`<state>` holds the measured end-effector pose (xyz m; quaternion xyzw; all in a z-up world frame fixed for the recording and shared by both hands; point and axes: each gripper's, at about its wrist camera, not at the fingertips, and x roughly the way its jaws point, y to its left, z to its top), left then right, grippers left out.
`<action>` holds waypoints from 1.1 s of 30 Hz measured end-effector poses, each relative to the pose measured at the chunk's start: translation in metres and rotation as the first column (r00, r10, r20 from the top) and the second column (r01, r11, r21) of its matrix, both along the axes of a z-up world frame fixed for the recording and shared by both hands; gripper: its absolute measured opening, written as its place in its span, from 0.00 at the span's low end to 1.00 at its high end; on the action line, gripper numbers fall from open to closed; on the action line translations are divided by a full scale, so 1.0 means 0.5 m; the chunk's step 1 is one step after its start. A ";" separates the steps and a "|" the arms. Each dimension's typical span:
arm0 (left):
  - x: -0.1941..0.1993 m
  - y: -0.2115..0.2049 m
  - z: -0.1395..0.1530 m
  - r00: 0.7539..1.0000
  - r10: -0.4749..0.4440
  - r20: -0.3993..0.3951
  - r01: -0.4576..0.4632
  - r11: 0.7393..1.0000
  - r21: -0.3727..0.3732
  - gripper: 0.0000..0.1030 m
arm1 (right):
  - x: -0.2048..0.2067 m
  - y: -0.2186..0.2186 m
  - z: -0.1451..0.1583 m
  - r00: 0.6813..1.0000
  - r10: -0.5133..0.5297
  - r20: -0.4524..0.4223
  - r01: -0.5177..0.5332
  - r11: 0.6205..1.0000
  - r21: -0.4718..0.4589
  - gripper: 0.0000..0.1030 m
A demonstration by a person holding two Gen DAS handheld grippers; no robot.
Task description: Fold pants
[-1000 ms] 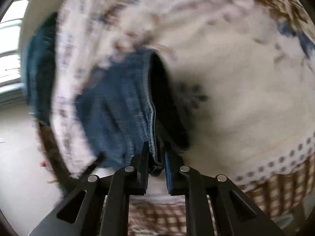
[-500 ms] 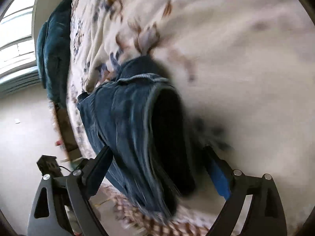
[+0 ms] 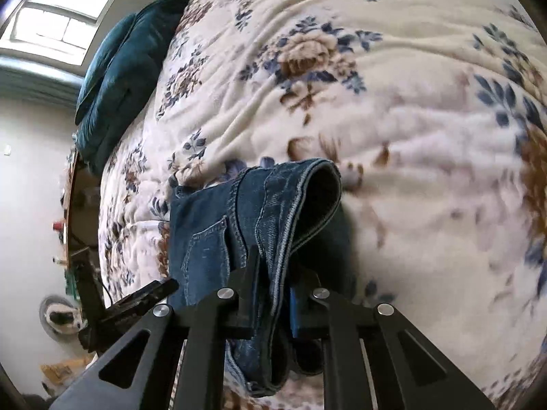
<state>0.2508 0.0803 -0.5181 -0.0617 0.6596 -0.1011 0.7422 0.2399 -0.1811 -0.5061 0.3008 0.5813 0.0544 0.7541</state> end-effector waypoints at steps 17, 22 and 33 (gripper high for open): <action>0.247 0.018 -0.060 0.962 0.140 -0.236 -0.195 0.953 -0.231 0.98 | 0.026 -0.075 -0.150 0.962 -0.091 -0.257 0.100 0.995 0.025 0.77; 0.313 -0.009 -0.102 0.959 0.105 -0.265 -0.172 0.955 -0.242 0.53 | 0.041 -0.040 -0.160 0.962 -0.089 -0.258 0.089 0.996 -0.012 0.77; 0.314 0.059 -0.096 0.938 0.204 -0.279 -0.284 0.915 -0.287 0.47 | 0.058 -0.045 -0.178 0.955 -0.075 -0.287 0.052 0.995 -0.089 0.78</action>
